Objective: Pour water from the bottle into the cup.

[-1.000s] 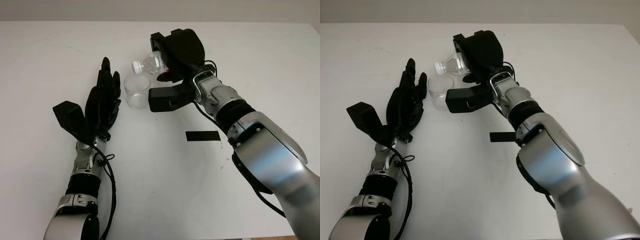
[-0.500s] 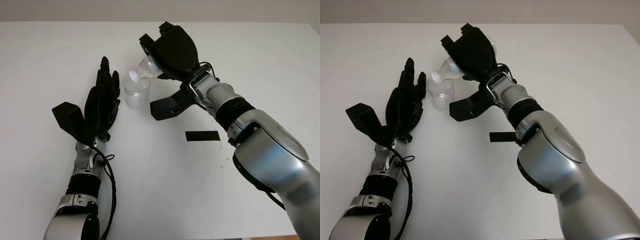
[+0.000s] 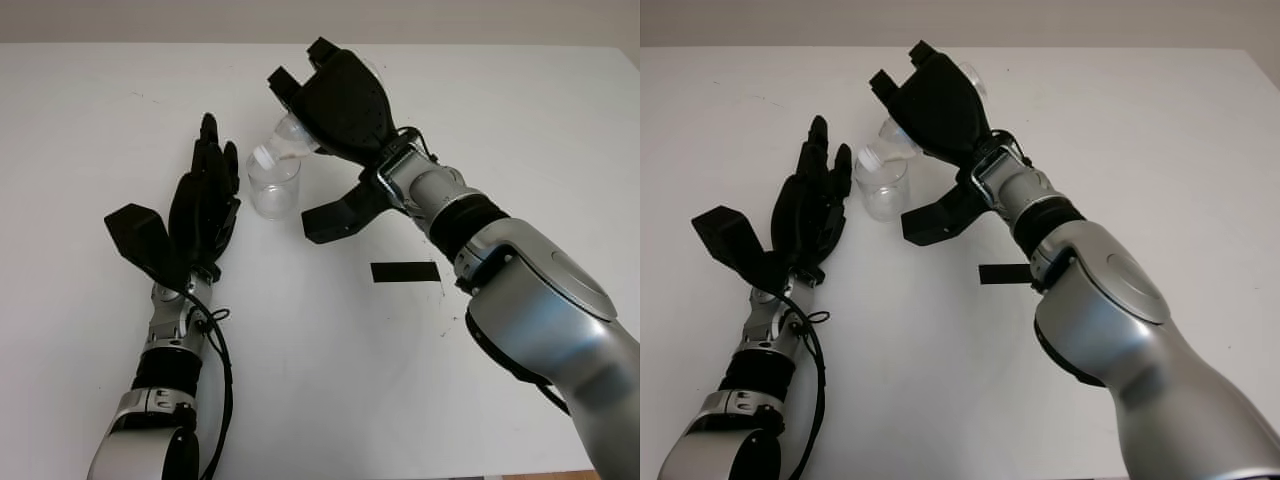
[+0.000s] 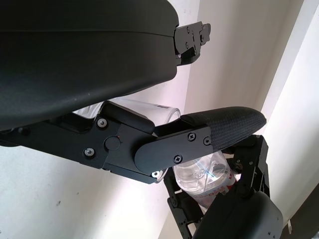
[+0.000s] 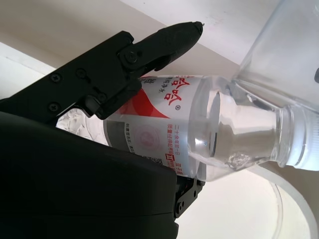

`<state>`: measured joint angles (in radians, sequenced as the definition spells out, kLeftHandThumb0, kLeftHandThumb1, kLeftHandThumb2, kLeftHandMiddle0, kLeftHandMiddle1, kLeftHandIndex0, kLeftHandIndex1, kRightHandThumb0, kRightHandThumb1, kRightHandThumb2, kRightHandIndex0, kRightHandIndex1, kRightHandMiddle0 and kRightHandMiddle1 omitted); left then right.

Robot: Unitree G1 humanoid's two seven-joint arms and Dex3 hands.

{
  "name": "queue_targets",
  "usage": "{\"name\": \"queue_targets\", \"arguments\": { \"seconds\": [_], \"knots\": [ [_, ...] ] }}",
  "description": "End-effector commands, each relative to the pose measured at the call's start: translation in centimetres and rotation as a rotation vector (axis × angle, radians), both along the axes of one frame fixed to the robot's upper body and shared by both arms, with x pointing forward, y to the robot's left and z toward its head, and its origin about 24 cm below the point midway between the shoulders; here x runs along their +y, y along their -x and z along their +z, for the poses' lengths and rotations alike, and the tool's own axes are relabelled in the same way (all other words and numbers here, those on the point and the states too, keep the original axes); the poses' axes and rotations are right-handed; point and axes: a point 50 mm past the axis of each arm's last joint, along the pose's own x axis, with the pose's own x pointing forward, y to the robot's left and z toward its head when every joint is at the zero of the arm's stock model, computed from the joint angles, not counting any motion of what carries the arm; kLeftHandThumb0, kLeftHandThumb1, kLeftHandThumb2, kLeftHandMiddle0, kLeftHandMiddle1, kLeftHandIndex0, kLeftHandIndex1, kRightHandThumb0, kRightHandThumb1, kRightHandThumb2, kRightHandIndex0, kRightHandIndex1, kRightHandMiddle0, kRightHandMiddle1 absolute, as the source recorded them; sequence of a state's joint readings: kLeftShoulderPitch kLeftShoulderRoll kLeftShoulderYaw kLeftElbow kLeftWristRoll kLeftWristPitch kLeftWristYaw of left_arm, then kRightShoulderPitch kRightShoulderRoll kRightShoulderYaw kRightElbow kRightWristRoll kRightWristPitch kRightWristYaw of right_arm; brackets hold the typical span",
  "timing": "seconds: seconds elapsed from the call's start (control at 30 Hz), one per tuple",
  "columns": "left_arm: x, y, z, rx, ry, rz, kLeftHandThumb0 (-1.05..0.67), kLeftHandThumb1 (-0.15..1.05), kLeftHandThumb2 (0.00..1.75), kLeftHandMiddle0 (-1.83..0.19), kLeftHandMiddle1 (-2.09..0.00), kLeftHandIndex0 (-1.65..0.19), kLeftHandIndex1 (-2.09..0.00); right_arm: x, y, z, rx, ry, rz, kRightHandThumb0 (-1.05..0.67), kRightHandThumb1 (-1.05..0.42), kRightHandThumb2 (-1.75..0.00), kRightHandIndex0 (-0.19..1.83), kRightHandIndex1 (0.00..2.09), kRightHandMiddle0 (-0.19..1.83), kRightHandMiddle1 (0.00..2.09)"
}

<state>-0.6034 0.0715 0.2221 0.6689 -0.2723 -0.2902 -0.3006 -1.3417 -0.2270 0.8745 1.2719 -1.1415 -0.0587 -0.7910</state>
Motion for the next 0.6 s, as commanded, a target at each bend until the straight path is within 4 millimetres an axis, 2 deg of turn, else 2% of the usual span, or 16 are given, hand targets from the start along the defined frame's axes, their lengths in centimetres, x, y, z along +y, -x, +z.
{"name": "queue_targets", "arguments": {
  "seconds": [0.0,0.17,0.4,0.57],
  "knots": [
    [0.0,0.7,-2.2,0.077,0.014,0.003,-0.85,1.05,0.7,0.16,-0.06,0.18,-0.02,0.6,0.0,1.6,-0.051,0.009,0.016,-0.48,-1.05,-0.15,1.25,2.09,0.23,1.63],
    [0.1,0.7,-2.2,0.073,0.01,0.001,-0.85,1.05,0.7,0.16,-0.06,0.19,-0.02,0.6,0.1,1.6,-0.064,0.006,0.025,-0.48,-1.05,-0.2,1.26,2.09,0.27,1.76],
    [0.1,0.6,-2.1,0.074,0.006,-0.002,-0.86,1.05,0.7,0.16,-0.05,0.19,-0.02,0.2,0.0,2.0,-0.066,-0.026,0.006,-0.48,-1.05,-0.14,1.24,2.09,0.26,1.7],
    [0.1,0.6,-2.0,0.077,0.008,0.001,-0.86,1.05,0.7,0.16,-0.06,0.19,-0.02,-1.1,-0.4,2.6,-0.07,-0.032,-0.041,-0.47,-1.05,-0.16,1.24,2.09,0.24,1.64]
  ]
}}
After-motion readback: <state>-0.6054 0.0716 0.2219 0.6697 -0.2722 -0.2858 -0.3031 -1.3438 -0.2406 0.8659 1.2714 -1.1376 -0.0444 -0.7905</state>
